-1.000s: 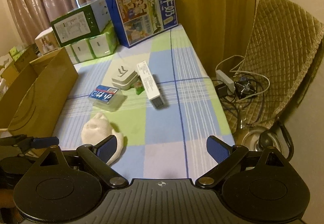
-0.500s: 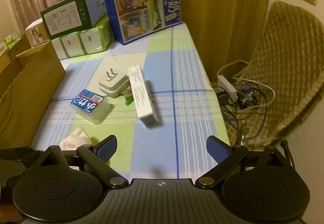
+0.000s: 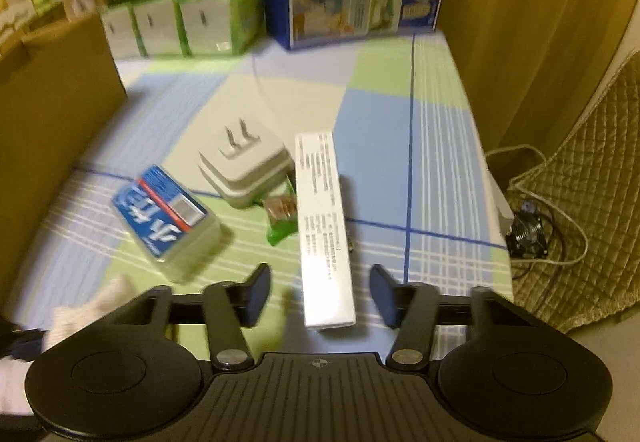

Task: Organize objects
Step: 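Grasp the white sock with the left tool while the right tool grasps the white toothpaste box, then lift the sock and toothpaste box and carry both toward the cardboard box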

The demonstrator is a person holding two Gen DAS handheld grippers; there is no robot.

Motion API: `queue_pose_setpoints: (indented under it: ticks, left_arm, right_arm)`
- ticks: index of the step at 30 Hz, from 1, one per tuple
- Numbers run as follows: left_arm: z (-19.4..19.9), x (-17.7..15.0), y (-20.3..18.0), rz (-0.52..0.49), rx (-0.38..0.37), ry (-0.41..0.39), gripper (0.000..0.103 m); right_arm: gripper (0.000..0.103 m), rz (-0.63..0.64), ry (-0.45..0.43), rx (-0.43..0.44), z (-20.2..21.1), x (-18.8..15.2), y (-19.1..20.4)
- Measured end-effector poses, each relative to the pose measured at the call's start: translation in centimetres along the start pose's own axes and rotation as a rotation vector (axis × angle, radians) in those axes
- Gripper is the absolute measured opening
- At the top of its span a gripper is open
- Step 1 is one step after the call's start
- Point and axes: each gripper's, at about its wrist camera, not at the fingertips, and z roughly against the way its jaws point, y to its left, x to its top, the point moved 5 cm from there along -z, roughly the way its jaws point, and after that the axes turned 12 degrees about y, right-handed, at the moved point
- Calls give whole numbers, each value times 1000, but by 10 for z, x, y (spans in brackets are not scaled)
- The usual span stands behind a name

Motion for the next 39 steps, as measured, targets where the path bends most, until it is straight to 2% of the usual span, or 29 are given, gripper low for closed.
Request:
queue_pose_setpoints:
  ticks: [1,2,6,13,18,23,29,34,36,39]
  left_arm:
    - [0,-1,1,1,-1,0,33]
    - [1,-2,1,0,-1,0,33]
    - [5,-7,5,10,-4,1,33]
    - [22,-34,5,7,-32,10,33]
    - [26,-49,9,35,-25,5,50]
    - [24,-46,12,40,-21,7,53]
    - [11,-35,9,42,-46,31,55]
    - [8,-32,9,37,-46,45,51]
    - [8,-32,7,36,-47,49,43]
    - [13,-32,7,52,-60,49,31]
  right_arm:
    - [24,-3,14,-7,-4,1,-1]
    - [23,-9,22,-7,-6,0,-1]
    - [23,-49,32,12,9,-16,4]
    - [23,-190,81,102,58,-79,18]
    - [23,-192,101,119,64,-106,33]
    - [26,-177,84,120,60,-106,36]
    - [28,-168,65,135,46,-92,30]
    - [28,-123,88,108,30,-86,34]
    - [23,-98,85,85,27,-86,37]
    - [23,-108,74,77,32,-90,39]
